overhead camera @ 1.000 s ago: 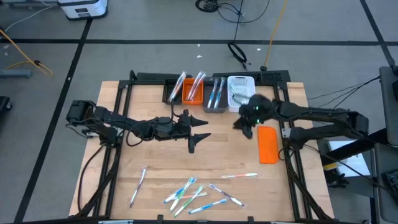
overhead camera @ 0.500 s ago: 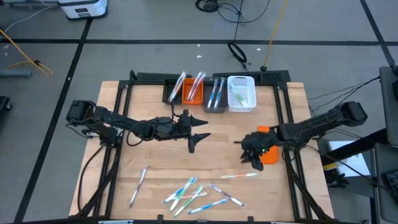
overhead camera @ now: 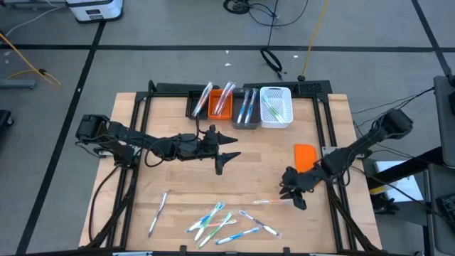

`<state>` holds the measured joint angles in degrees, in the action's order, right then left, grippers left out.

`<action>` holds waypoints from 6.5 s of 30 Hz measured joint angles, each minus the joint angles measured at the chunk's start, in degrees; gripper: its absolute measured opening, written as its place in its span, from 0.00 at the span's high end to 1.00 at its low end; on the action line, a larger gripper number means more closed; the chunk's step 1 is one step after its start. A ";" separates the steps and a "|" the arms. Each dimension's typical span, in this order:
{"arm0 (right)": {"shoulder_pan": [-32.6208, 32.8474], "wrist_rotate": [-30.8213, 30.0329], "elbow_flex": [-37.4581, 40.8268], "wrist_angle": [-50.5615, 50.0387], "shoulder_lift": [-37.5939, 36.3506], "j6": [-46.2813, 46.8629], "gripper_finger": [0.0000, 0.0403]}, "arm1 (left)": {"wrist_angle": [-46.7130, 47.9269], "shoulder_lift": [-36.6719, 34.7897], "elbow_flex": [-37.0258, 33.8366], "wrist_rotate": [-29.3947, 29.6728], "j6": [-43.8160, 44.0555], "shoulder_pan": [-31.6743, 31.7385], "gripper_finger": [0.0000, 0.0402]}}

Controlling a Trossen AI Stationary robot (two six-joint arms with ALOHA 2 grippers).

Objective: Pick & Place Toothbrushes
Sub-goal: Put the orange toothbrush into the black bin

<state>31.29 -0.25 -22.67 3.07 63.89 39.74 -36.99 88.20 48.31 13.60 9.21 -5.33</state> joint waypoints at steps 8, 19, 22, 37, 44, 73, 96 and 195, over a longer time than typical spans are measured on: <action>4.76 -2.69 1.62 6.50 5.01 5.86 0.77 | 0.00 0.00 0.00 0.01 0.01 -0.01 0.35; 6.03 -3.61 1.42 11.54 14.69 6.12 0.77 | 0.00 0.00 0.00 0.01 0.03 0.00 0.35; 6.11 -4.40 1.42 11.69 16.25 6.34 0.78 | 0.00 0.00 0.00 0.01 0.03 -0.01 0.35; 6.33 -4.33 1.50 12.01 16.36 5.43 1.00 | 0.02 0.00 0.00 0.01 0.03 0.00 0.35; 6.34 -5.08 1.57 12.28 16.36 4.18 1.00 | 0.02 0.00 0.00 0.01 0.03 -0.01 0.35; 5.90 -30.93 1.66 16.36 -7.06 -17.82 1.00 | -0.04 0.00 0.00 0.01 0.29 -0.01 0.35; -5.04 -36.00 1.57 43.42 -9.21 -39.60 1.00 | -2.06 0.00 -0.02 -0.02 1.71 0.00 0.35; -17.47 -31.06 -8.96 69.39 21.58 -44.27 0.47 | 22.09 -14.51 0.00 9.61 0.55 2.61 1.00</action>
<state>13.82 -31.31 -31.63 72.46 85.47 -4.53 -14.90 73.69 48.31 23.21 9.76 -2.72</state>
